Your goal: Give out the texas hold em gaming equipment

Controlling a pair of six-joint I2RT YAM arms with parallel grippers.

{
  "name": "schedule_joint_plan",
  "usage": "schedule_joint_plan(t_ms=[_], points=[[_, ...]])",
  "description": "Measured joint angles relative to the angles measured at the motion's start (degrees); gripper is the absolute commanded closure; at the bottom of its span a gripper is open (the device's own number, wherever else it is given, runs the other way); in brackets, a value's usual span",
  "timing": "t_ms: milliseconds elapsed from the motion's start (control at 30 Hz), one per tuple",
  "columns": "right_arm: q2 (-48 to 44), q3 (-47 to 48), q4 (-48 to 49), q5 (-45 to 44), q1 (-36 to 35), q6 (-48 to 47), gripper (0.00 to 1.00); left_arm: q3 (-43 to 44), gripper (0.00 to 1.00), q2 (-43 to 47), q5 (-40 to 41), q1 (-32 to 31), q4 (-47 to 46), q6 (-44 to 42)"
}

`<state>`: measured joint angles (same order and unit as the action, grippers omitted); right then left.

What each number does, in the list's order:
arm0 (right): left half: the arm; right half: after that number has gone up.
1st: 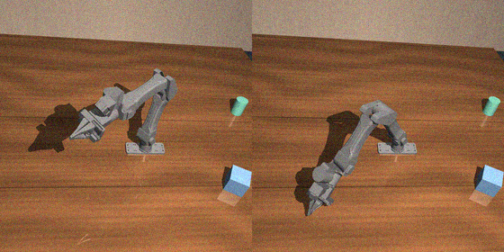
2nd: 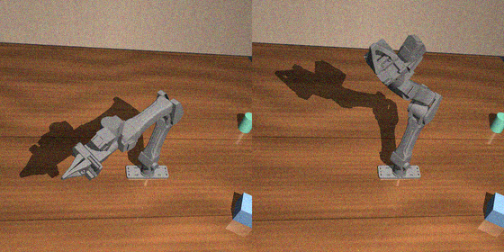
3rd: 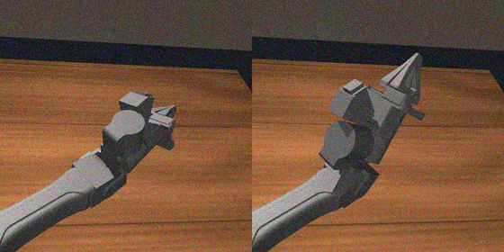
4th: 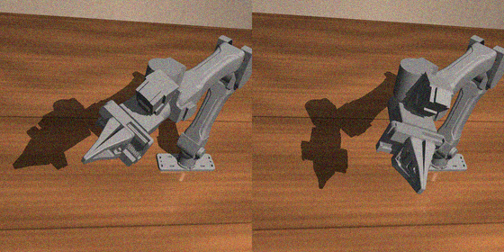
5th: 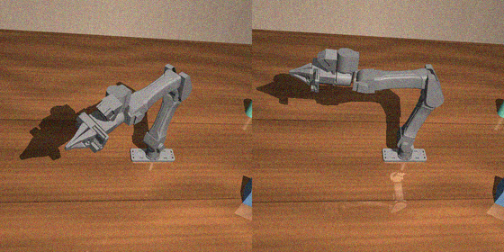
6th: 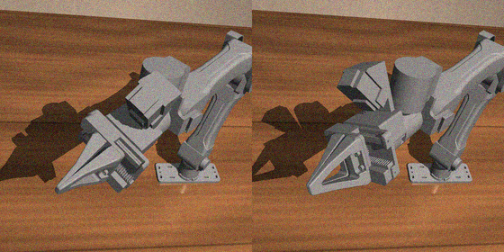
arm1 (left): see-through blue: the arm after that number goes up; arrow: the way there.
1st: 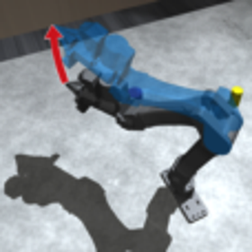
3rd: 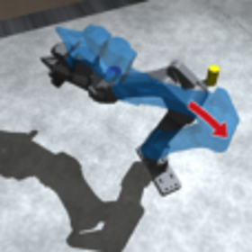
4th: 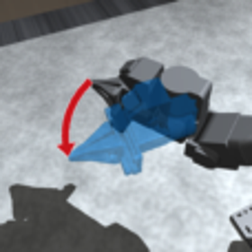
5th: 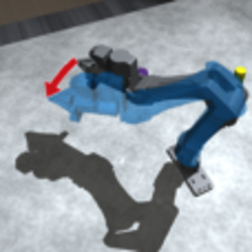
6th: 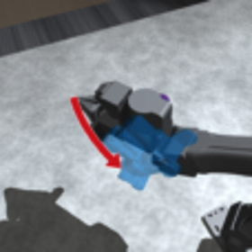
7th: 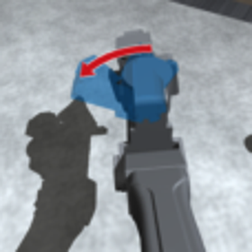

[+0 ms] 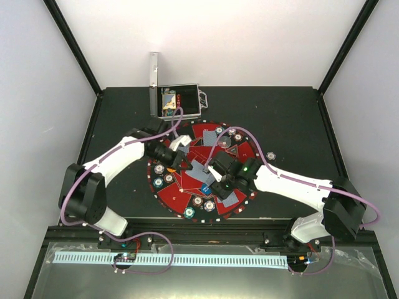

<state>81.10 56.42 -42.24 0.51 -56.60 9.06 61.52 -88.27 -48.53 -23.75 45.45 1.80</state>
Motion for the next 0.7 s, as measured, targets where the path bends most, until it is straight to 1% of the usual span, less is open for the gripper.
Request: schedule_joint_plan(t_ms=[200, 333, 433, 500, 700], points=[[-0.26, -0.04, -0.22, -1.95, 1.84, 1.92, 0.38, -3.63, 0.98, 4.63, 2.58, 7.17, -2.82, 2.25], [-1.29, -0.61, -0.22, -2.75, 5.46, 2.82, 0.38, -5.38, 0.98, 6.05, 4.28, 11.45, -6.75, 5.16], [-2.01, -0.87, -0.42, -3.37, 9.31, 3.26, 0.38, -4.61, 0.98, 5.29, 4.61, 12.20, -9.44, 5.66], [-2.40, -0.87, -0.44, -3.61, 11.96, 3.28, 0.38, -1.70, 0.98, 2.73, 4.39, 11.67, -9.33, 4.00], [-3.56, -0.87, -0.63, -4.50, 18.25, 3.26, 0.38, 14.88, 0.98, -12.52, 4.74, 9.94, -5.99, -5.27]])
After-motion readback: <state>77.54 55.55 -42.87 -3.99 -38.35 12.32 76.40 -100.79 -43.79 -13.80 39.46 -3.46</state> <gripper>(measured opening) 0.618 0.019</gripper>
